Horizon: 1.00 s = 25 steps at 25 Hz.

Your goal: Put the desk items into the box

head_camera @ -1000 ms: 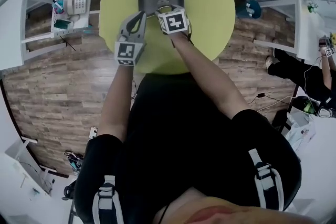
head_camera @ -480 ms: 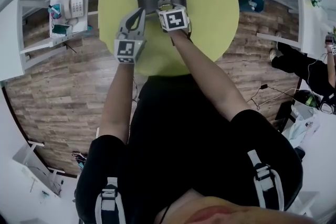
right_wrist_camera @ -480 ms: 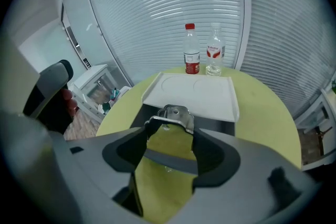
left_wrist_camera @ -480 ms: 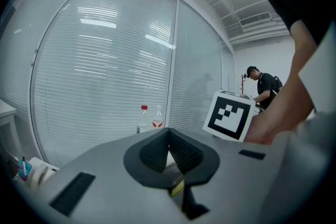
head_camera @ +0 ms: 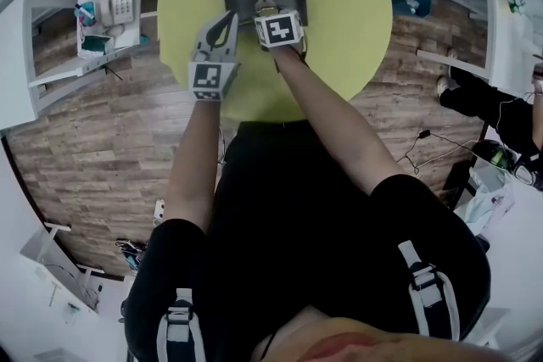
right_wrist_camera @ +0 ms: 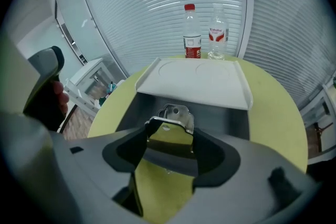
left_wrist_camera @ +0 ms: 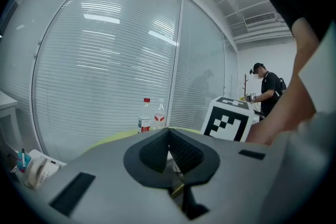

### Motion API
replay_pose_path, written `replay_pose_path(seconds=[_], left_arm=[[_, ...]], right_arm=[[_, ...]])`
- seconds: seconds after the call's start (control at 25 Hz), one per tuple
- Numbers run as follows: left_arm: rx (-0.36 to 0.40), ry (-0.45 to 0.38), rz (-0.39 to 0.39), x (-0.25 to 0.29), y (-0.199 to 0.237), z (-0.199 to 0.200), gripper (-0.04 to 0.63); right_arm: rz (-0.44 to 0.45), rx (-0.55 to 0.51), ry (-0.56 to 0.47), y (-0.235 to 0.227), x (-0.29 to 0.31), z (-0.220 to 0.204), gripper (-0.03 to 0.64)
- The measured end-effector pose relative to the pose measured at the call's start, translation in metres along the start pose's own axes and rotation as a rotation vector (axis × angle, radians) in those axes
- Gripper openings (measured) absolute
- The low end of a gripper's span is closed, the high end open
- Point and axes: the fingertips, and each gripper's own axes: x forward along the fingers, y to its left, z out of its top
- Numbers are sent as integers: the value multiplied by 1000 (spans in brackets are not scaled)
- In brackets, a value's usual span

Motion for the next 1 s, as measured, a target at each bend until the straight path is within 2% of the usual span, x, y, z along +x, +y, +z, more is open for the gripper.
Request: replay_pose_path(seconds=[0.36, 0.56, 0.72, 0.88, 1.0], left_arm=[[-17, 15, 17, -3, 11, -10, 11], [-21, 20, 18, 1, 12, -12, 11], [-17, 25, 19, 3, 12, -12, 11], [-17, 29, 23, 2, 14, -12, 11], [-15, 28, 24, 3, 14, -9, 11]], right_arm=[[-24, 12, 34, -6, 24, -8, 278], [-27, 46, 92, -8, 31, -20, 278], [-26, 23, 67, -10, 41, -14, 278], [-25, 31, 113, -11, 38, -22, 279], [-21, 24, 87, -12, 40, -16, 279]])
